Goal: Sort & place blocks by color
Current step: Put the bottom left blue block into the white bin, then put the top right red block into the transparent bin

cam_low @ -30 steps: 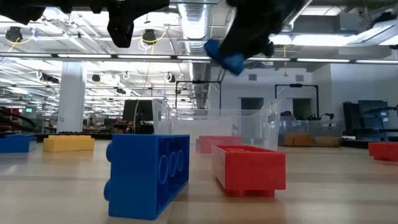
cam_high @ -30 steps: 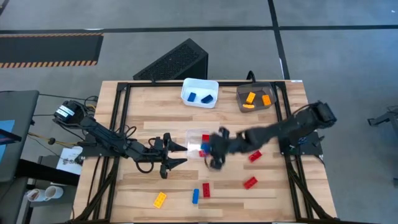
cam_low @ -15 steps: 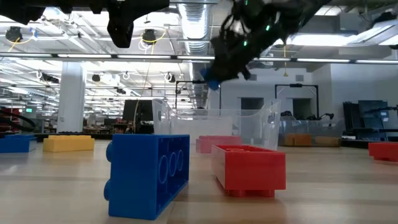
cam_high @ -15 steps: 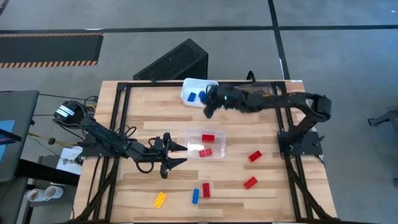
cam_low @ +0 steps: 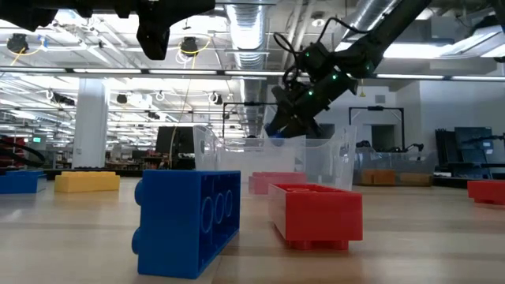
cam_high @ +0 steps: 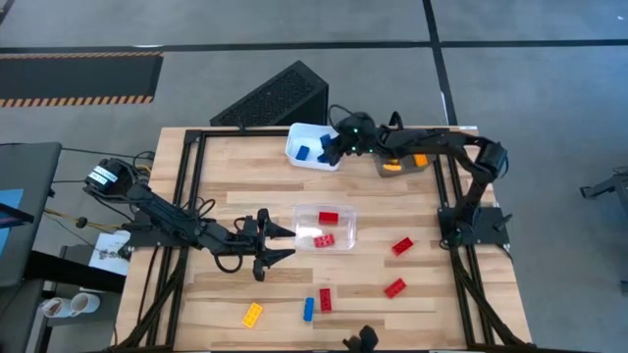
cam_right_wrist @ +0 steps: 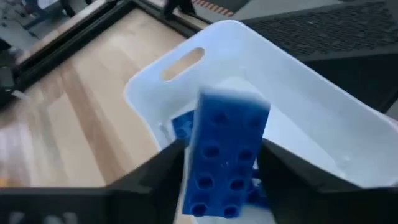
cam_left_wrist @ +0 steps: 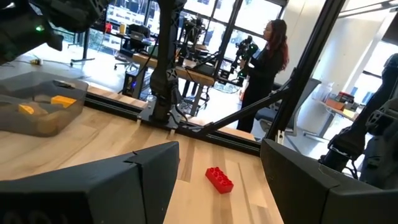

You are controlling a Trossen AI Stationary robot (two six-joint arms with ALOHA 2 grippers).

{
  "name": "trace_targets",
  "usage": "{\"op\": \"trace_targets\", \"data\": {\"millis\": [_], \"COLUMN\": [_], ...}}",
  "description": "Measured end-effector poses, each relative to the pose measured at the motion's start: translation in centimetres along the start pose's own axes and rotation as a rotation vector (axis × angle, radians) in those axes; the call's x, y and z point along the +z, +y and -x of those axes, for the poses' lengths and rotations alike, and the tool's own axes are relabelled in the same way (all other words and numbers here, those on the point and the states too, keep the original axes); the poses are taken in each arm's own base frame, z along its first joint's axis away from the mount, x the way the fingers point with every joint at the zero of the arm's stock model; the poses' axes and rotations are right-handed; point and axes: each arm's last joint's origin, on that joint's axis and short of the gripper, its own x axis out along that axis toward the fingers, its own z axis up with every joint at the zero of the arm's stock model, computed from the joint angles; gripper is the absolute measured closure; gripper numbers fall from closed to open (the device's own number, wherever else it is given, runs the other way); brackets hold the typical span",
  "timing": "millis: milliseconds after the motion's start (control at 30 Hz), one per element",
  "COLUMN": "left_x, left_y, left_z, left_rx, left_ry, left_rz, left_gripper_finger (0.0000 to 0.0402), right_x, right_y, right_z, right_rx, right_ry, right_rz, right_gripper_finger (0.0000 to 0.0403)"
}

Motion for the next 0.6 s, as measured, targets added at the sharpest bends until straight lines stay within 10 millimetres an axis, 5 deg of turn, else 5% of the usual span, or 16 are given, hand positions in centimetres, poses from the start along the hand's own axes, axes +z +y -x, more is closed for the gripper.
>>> {"op": "trace_targets", "data": {"millis": [300,600], "left_x": [-0.1,-0.2], "left_y": [0.0,0.1], "left_z": [0.0,0.0], "left_rx": [0.005,0.011], "left_ry": [0.014,0.021], "left_rz": [-0.008,-0.007], "left_gripper_finger": [0.0184,0.0184], "right_x": [0.6,2.6], "right_y": [1.1,6.2], "right_z": [0.9,7.1], "right_rx": [0.036,0.217], "right_ry": [-0.022,-0.083], "right_rz": [0.017,0.144], "right_gripper_finger": [0.0068,0.0094]}}
